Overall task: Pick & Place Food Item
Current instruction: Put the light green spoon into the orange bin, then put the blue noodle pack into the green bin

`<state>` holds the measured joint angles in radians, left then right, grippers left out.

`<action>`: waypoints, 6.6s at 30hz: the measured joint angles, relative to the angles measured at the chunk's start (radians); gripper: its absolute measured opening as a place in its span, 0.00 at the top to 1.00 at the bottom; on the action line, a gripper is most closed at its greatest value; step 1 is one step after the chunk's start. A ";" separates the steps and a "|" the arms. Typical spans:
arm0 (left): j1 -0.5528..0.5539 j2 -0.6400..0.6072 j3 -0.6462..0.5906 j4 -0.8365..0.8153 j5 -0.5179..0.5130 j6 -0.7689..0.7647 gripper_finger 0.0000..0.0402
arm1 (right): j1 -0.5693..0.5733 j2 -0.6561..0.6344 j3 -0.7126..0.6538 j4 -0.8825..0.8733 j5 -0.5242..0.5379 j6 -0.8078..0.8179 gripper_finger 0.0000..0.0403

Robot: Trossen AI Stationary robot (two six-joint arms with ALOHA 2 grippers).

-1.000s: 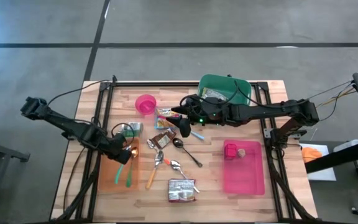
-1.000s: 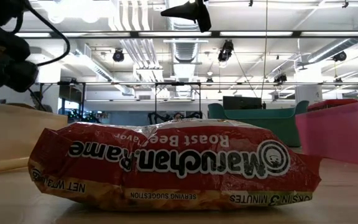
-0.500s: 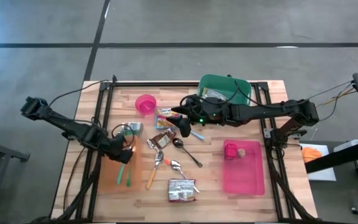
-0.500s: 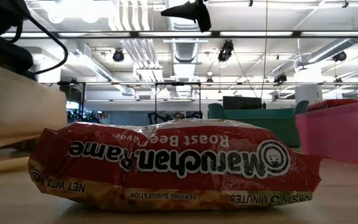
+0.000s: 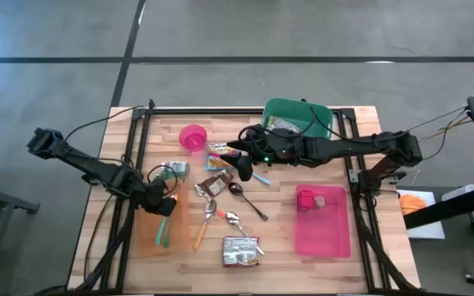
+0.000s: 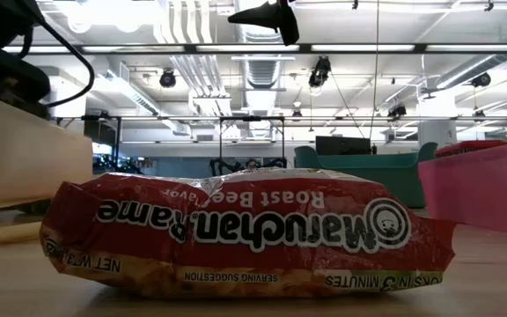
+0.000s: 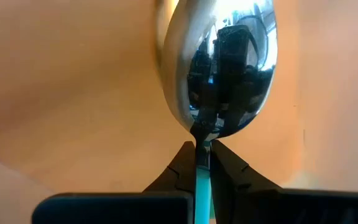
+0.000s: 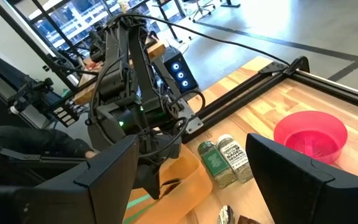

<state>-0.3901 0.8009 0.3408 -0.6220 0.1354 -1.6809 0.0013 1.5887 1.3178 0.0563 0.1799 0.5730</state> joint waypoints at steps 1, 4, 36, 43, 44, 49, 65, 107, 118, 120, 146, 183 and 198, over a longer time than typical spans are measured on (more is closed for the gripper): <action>0.000 0.000 0.000 -0.001 0.006 -0.010 0.97 | 0.000 0.000 0.000 0.000 0.000 0.000 0.27; 0.000 0.000 0.000 -0.005 0.014 -0.045 0.96 | 0.000 0.000 0.000 0.000 0.000 0.000 0.27; 0.000 0.000 0.000 -0.059 0.078 -0.053 0.74 | 0.000 0.000 0.000 0.000 -0.001 -0.005 0.27; -0.001 0.000 0.002 -0.058 0.094 -0.041 0.48 | 0.000 0.000 0.000 0.000 -0.003 -0.005 0.27; -0.001 0.000 0.005 -0.059 0.094 -0.040 0.46 | 0.000 0.000 0.000 0.000 -0.003 -0.005 0.27; 0.001 0.000 0.080 -0.151 0.093 0.010 0.39 | 0.000 0.000 0.000 0.000 -0.006 -0.004 0.27; 0.072 0.001 0.463 -0.392 -0.278 0.548 0.39 | 0.004 -0.004 0.000 -0.365 -0.101 0.186 0.27; 0.530 0.008 0.452 -0.153 0.025 1.083 0.39 | -0.115 0.354 0.265 -0.923 0.050 0.133 0.27; 0.530 0.009 0.452 -0.156 0.024 1.082 0.39 | -0.123 0.456 0.370 -0.878 -0.121 0.338 0.27; 0.530 0.009 0.452 -0.157 0.024 1.080 0.39 | -0.126 0.470 0.387 -0.876 -0.127 0.365 0.27; 0.530 0.008 0.452 -0.169 0.049 1.072 0.39 | -0.220 0.535 0.281 -0.585 -0.179 0.422 0.27; 0.529 0.008 0.452 -0.169 0.070 1.052 0.39 | -0.217 0.537 0.128 -0.305 -0.229 0.363 0.69; 0.529 0.008 0.452 -0.169 0.070 1.041 0.39 | -0.209 0.534 0.126 -0.306 -0.211 0.290 0.97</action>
<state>0.1394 0.8089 0.7925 -0.7910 0.2058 -0.6397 -0.2074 2.1225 1.4433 -0.2493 -0.0307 0.8627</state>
